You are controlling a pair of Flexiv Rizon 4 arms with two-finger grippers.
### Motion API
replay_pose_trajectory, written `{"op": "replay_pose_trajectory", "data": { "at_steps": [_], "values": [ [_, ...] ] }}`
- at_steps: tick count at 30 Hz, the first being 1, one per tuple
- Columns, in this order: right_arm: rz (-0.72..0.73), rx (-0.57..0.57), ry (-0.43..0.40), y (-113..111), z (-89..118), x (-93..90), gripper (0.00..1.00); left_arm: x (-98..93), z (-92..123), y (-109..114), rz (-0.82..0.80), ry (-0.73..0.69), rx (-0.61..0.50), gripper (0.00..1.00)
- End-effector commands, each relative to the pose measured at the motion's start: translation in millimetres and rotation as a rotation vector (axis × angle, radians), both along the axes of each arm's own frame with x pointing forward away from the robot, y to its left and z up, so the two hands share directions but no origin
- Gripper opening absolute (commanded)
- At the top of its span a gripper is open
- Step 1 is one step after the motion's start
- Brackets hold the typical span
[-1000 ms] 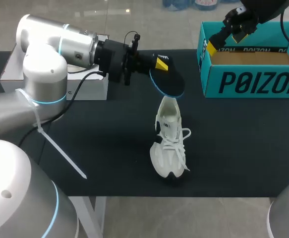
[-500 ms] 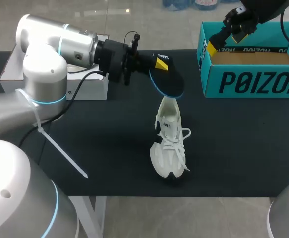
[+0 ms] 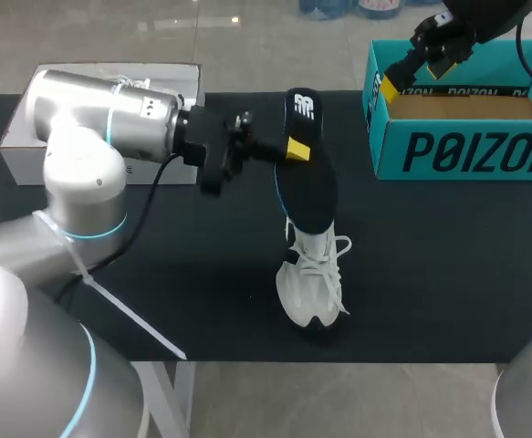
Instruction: Take the shoe out of the shoebox, open the shoe tongue, remove and reinsert the insole, then place the shoe into the shoebox
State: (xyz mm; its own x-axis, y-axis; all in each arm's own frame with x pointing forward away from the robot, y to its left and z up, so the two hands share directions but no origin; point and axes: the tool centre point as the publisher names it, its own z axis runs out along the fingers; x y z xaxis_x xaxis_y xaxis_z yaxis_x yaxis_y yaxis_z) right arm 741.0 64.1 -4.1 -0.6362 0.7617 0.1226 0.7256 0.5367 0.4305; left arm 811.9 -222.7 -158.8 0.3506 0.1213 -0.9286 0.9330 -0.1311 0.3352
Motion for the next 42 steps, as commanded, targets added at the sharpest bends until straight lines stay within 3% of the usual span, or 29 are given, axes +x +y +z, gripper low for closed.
{"op": "replay_pose_trajectory", "data": {
  "at_steps": [1, 7, 34, 38, 42],
  "values": [
    [0.0, -0.003, 0.005, 1.6, 0.6, 2.3, 1.0, -1.3, 3.9, 2.5, 0.034, -0.156, -0.09, 0.0],
    [0.0, -0.003, 0.005, 1.6, 0.6, 2.3, 1.0, 8.9, 17.7, 0.5, 0.029, -0.18, -0.089, 0.0],
    [0.0, -0.003, 0.005, 1.6, 0.6, 2.3, 1.0, 9.9, 17.4, -1.6, 0.002, -0.143, -0.083, 0.0],
    [0.045, 0.145, 0.061, -2.9, -6.0, 10.9, 1.0, 9.9, 17.4, -1.6, 0.002, -0.143, -0.083, 0.0],
    [0.075, 0.394, 0.202, -4.3, -23.8, 19.7, 1.0, 9.9, 17.4, -1.6, 0.002, -0.143, -0.083, 0.0]
  ]
}}
